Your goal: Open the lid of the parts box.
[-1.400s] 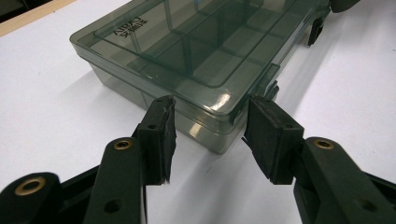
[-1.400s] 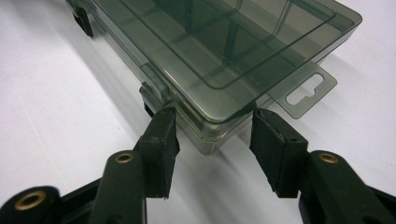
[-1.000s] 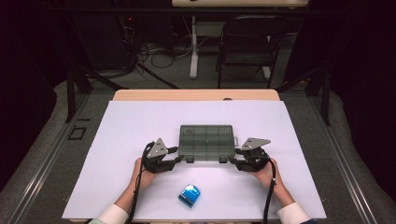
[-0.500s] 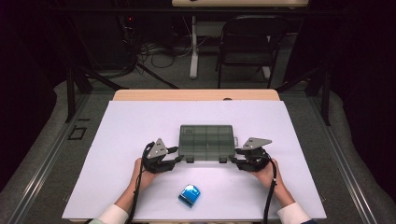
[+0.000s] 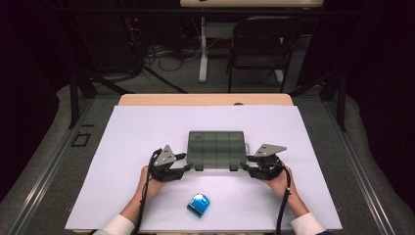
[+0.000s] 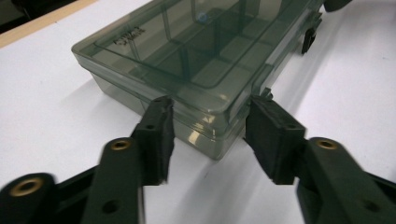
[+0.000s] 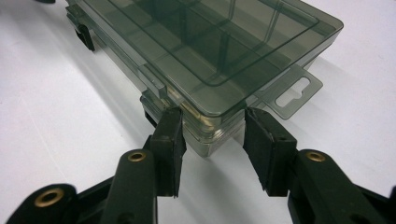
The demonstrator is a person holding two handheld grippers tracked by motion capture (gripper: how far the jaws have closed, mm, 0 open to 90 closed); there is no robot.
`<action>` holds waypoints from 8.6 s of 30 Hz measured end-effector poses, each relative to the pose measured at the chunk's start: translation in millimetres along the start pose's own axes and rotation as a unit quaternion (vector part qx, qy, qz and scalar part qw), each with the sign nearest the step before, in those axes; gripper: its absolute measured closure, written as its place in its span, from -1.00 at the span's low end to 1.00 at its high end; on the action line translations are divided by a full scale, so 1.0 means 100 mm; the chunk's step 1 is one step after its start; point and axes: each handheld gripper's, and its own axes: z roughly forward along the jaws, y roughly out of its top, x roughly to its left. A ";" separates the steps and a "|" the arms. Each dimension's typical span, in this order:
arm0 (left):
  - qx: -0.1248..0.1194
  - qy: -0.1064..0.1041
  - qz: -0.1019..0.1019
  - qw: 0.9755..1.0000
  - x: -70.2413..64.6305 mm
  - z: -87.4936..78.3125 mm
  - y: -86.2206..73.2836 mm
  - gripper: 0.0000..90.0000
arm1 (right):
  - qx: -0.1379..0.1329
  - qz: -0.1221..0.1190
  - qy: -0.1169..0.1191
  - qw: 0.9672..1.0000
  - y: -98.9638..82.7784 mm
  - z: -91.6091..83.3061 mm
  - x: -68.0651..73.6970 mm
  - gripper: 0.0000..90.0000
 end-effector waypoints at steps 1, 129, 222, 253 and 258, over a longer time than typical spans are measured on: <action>0.004 0.000 0.000 1.000 -0.01 0.01 0.00 0.03 | -0.001 0.001 0.000 1.000 0.00 0.00 0.00 0.28; -0.071 0.073 0.034 0.994 0.19 -0.16 0.49 0.42 | -0.061 -0.017 -0.076 0.995 0.41 -0.16 -0.04 0.45; -0.059 0.081 -0.042 0.994 0.79 0.34 0.63 0.72 | -0.051 0.086 -0.104 0.990 0.82 0.24 -0.57 0.76; -0.014 0.087 -0.064 0.994 0.87 0.59 0.47 0.73 | -0.015 0.113 -0.110 0.987 0.69 0.52 -0.67 0.76; -0.009 0.089 -0.068 0.994 0.88 0.62 0.46 0.72 | -0.009 0.116 -0.110 0.987 0.67 0.57 -0.68 0.76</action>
